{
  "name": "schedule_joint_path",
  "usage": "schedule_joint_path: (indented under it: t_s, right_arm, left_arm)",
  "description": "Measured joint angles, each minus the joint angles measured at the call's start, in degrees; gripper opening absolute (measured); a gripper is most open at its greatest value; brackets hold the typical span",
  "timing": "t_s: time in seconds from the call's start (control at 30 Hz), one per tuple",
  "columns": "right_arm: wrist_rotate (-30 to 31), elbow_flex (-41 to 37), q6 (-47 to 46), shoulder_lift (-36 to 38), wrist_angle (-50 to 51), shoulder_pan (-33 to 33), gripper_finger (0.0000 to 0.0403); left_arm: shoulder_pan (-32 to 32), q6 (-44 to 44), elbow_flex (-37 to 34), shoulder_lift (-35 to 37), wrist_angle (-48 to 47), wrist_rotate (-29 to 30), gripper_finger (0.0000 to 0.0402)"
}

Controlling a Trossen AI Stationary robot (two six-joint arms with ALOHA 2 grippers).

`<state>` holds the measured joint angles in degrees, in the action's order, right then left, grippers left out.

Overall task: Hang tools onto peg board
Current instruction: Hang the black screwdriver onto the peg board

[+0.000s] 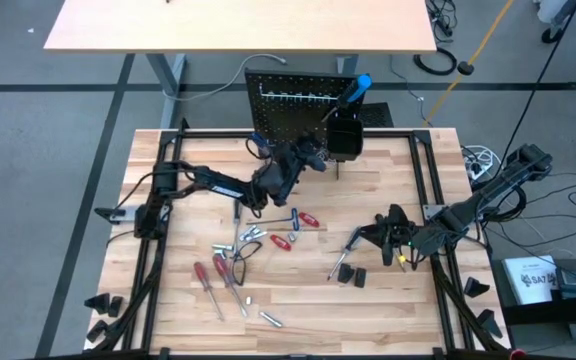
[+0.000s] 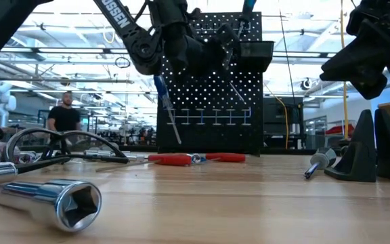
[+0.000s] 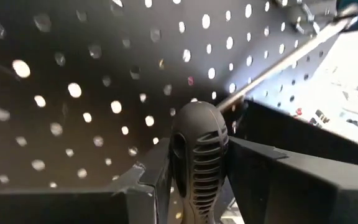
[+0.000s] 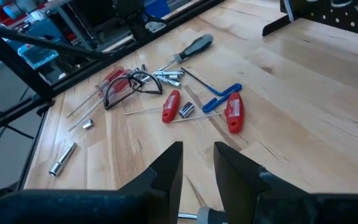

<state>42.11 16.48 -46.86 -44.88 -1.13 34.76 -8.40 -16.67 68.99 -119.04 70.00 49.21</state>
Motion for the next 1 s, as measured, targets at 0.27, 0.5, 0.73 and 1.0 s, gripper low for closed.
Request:
schedule_joint_path:
  t_s: [0.27, 0.5, 0.73, 1.0]
  right_arm:
    - [-0.2, 0.01, 0.62, 0.0, -0.66, 0.0, 0.0082]
    - [-0.44, 0.01, 1.04, 0.0, -0.74, 0.66, 0.0082]
    - [-0.44, 0.01, 1.35, -0.02, -0.76, 1.03, 0.0082]
    - [-0.42, 0.01, 1.3, -0.02, -0.79, 1.03, 0.0082]
  left_arm:
    - [0.0, 1.86, 3.54, -3.26, 0.31, -0.52, 0.0124]
    - [-0.37, 8.38, 4.52, -3.63, 0.4, -2.23, 0.0124]
    - [-0.72, 9.52, 4.54, -3.63, 0.75, -2.5, 0.0124]
    - [-1.03, 9.52, 4.54, -3.61, -1.01, -3.78, 0.0124]
